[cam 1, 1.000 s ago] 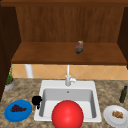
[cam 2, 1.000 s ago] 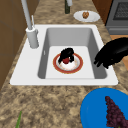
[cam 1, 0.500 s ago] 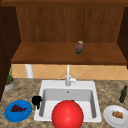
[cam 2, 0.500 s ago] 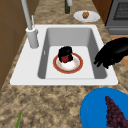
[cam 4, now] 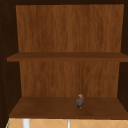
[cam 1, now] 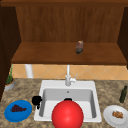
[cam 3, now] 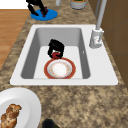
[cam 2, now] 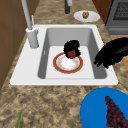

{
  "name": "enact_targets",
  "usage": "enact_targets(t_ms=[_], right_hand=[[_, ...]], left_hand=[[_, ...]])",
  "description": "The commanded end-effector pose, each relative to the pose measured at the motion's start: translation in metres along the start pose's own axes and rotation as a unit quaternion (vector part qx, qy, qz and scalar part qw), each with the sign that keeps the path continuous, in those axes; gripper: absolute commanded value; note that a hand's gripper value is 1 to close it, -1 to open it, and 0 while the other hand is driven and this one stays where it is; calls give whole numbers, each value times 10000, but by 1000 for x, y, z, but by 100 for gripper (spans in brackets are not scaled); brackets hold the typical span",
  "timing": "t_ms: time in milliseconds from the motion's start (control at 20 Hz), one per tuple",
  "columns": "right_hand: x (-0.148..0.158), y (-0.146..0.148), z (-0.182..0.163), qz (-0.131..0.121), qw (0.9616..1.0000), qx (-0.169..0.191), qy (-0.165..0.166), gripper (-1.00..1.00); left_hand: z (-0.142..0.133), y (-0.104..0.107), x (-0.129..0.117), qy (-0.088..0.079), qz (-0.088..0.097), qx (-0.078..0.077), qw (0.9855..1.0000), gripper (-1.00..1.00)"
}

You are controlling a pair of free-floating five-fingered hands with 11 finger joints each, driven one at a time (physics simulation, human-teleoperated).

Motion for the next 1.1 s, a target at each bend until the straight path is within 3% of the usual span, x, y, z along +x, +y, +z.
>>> enact_targets(t_ms=[0, 150, 450, 1050], right_hand=[[12, -7, 24, -32, 9994, -341, 25, 100], [14, -13, 41, -28, 9976, -688, 59, 100], [17, -54, 68, -45, 9988, -480, 110, 100], [9, -132, 126, 8, 9983, -574, 121, 100]], left_hand=[[0, 0, 0, 0, 0, 0, 10000, 0], [0, 0, 0, 0, 0, 0, 10000, 0], [0, 0, 0, 0, 0, 0, 10000, 0], [0, 0, 0, 0, 0, 0, 10000, 0]])
